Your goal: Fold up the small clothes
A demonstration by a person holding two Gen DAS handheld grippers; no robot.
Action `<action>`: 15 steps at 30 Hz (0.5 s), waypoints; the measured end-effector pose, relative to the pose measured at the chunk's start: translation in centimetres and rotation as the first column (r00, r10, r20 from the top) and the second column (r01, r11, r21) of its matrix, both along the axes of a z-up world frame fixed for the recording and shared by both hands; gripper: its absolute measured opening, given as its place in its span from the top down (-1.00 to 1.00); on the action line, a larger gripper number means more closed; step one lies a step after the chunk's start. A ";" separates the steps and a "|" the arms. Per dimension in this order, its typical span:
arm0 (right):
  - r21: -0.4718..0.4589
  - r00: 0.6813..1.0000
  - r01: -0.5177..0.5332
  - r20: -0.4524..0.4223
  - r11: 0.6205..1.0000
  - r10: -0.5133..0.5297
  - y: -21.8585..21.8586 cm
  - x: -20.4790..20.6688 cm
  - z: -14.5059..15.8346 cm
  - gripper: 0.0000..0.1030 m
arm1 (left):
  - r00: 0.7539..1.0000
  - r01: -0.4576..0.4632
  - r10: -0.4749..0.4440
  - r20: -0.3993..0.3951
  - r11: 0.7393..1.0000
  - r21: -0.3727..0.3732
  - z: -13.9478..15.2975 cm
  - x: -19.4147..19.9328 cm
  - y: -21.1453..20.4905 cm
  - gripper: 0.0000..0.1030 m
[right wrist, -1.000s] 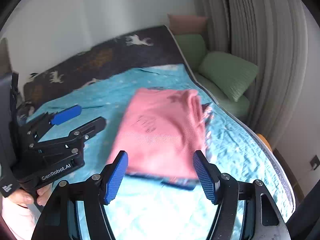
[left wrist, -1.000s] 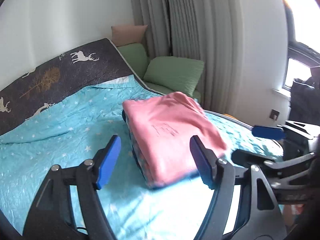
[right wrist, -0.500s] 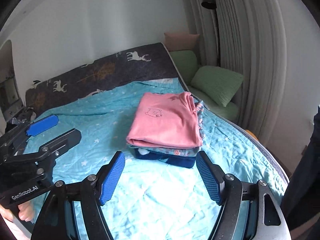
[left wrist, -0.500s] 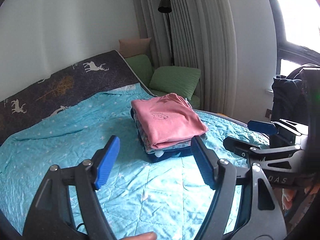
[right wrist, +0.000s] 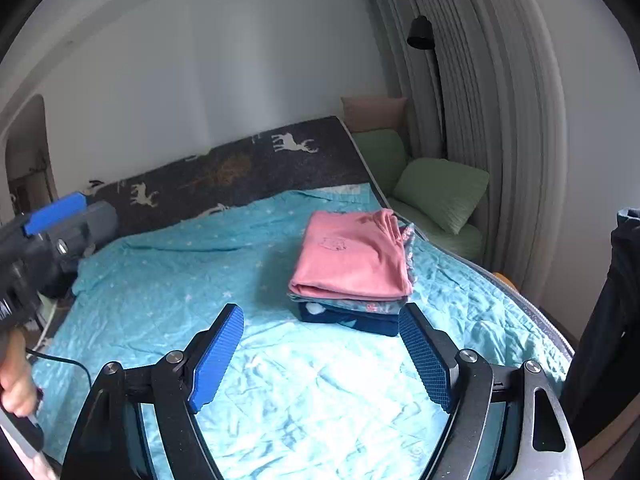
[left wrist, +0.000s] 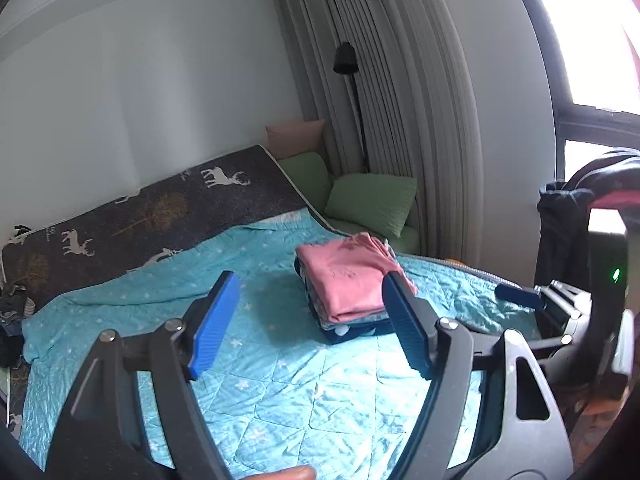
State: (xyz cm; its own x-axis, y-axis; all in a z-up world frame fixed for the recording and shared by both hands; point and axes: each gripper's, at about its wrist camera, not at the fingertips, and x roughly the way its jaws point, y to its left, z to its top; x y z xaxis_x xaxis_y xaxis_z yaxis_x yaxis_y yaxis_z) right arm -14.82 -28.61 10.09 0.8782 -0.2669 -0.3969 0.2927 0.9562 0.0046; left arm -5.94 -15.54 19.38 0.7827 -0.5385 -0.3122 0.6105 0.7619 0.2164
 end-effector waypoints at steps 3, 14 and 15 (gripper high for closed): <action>0.012 0.999 -0.020 0.026 1.000 0.019 0.3 -0.8 0.3 -0.60 | 1.000 0.004 -0.004 0.011 1.000 0.011 0.8 -0.8 0.0 -0.63; -0.008 0.999 0.045 -0.018 0.999 -0.045 -1.1 -1.8 -0.3 -0.61 | 0.987 0.043 -0.036 -0.158 0.998 0.043 -6.0 0.6 -3.3 -0.63; -0.006 0.998 0.051 -0.022 0.999 -0.051 -1.3 -1.9 -0.5 -0.61 | 0.985 0.040 -0.033 -0.166 0.998 0.038 -6.3 0.8 -3.4 -0.63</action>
